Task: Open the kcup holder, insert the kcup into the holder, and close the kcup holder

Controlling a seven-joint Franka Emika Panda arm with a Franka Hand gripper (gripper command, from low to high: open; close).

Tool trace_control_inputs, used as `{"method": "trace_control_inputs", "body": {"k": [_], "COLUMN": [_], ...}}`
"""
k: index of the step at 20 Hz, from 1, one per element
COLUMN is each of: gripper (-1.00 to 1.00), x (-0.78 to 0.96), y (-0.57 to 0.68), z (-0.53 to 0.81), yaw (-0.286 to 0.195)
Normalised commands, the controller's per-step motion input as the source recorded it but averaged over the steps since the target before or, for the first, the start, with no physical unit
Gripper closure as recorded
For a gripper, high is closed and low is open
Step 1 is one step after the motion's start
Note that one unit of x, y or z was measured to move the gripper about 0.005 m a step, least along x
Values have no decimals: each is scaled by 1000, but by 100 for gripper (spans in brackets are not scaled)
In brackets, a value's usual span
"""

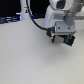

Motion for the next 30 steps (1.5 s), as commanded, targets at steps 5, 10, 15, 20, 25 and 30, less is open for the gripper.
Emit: {"method": "trace_control_inputs", "body": {"k": [5, 10, 15, 20, 25, 30], "gripper": [-100, -100, -100, -100, -100, -100], "x": [-392, -667, -792, -800, -701, -649], "y": [608, 587, 625, 569, 462, 396], "z": [29, 25, 15, 4, 6, 5], "yaw": [74, 58, 23, 34, 77, 58]}}
